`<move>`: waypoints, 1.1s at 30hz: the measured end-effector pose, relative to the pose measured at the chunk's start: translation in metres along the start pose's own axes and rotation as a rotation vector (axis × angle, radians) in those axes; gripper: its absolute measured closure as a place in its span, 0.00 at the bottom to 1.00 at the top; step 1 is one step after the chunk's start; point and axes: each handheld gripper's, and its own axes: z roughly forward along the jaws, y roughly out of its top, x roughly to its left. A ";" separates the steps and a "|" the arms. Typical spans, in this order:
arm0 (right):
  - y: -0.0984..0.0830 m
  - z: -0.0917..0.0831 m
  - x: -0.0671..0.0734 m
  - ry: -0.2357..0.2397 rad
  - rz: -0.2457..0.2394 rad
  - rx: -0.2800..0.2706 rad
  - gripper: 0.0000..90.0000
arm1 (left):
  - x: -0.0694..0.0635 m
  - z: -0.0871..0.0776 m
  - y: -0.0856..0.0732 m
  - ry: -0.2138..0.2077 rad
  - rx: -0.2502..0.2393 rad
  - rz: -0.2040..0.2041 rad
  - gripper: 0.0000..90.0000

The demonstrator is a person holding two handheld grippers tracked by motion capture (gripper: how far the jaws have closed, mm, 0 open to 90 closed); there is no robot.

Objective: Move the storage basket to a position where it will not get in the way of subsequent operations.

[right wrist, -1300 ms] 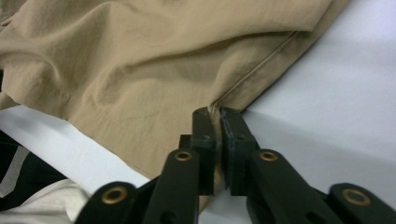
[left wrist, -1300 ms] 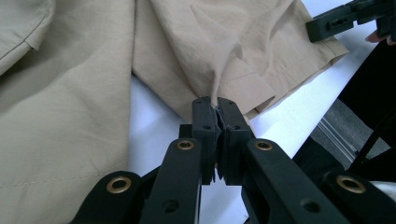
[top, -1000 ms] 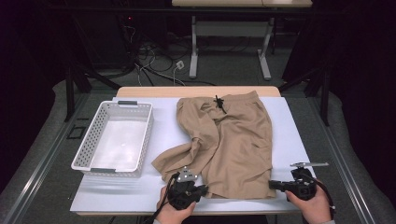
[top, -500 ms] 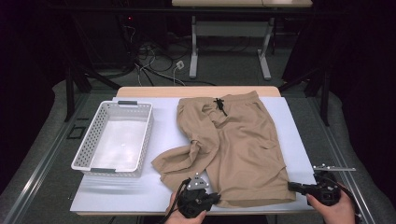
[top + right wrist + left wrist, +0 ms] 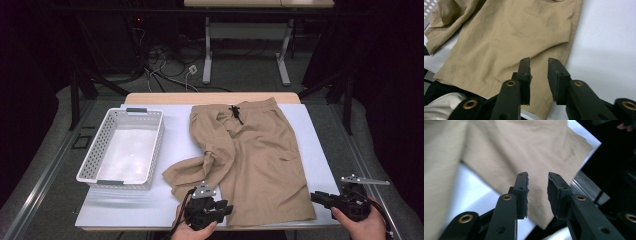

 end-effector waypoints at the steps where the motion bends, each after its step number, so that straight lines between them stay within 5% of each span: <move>1: 0.001 0.000 0.001 0.003 0.001 0.003 0.77 | 0.003 -0.002 0.000 0.009 -0.002 -0.007 0.75; 8: 0.005 0.013 0.011 -0.027 -0.062 -0.002 0.69 | 0.020 -0.009 0.002 0.061 -0.007 -0.052 0.64; 19: 0.018 0.036 0.035 0.000 -0.153 -0.004 0.59 | 0.041 -0.022 0.003 0.138 -0.036 -0.099 0.54; 33: 0.027 0.072 0.081 0.037 -0.310 -0.004 0.41 | 0.065 -0.039 0.003 0.231 -0.089 -0.098 0.42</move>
